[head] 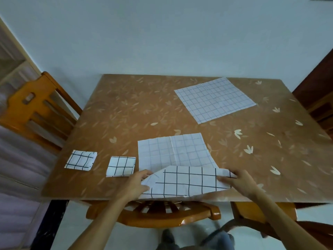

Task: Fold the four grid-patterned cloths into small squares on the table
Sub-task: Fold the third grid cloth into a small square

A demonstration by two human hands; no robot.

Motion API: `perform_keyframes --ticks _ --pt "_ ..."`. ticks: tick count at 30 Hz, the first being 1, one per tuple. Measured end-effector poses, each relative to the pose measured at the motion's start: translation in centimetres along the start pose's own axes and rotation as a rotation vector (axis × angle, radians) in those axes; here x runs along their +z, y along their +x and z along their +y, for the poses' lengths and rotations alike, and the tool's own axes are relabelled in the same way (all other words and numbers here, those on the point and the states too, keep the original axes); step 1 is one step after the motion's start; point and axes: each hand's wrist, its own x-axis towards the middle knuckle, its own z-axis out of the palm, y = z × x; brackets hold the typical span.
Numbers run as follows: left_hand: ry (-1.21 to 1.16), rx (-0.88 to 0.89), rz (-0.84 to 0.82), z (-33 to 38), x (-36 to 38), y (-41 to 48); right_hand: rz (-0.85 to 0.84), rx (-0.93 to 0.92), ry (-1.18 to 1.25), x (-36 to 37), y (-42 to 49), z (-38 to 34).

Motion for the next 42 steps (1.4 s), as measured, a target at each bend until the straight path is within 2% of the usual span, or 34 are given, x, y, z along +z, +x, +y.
perform_keyframes --ticks 4,7,9,18,21,24,27,30,35,37,39,40,42 --pt "-0.129 0.014 0.053 0.2 0.0 1.6 0.071 0.036 0.16 -1.0 -0.4 1.2" --pt "-0.17 -0.012 0.15 0.4 0.0 2.9 -0.062 0.08 0.267 -1.9 0.2 3.1" --pt "-0.207 -0.04 0.198 0.5 -0.1 3.5 -0.096 0.128 0.255 -1.8 0.8 3.9" --pt "-0.316 -0.135 0.38 1.0 -2.0 6.9 0.076 0.148 0.156 1.2 8.7 2.4" --pt "-0.268 -0.178 0.504 1.5 -2.1 8.2 0.077 0.173 0.136 1.7 12.0 2.0" --pt "-0.01 -0.109 0.645 0.9 -1.3 9.0 0.076 0.204 0.112 2.1 14.9 2.0" --pt "0.284 0.055 0.608 0.4 0.4 9.3 0.075 0.215 0.062 2.4 17.1 2.3" --pt "0.493 0.135 0.491 0.6 2.7 9.8 0.09 0.225 0.062 2.6 18.5 2.7" --pt "0.69 0.121 0.295 -0.3 5.5 10.8 0.079 0.216 0.054 2.9 19.1 3.7" --pt "0.732 0.092 0.258 -0.5 6.0 11.1 0.19 0.094 -0.138 3.3 18.8 3.8" --pt "0.743 0.072 0.235 -0.8 6.2 11.3 0.321 -0.105 -0.413 4.3 18.0 3.8" --pt "0.746 0.064 0.224 -0.8 6.2 11.3 0.343 -0.197 -0.485 5.1 17.5 3.8" --pt "0.752 0.054 0.203 -0.9 6.4 11.3 0.282 -0.34 -0.555 7.3 16.3 3.6"
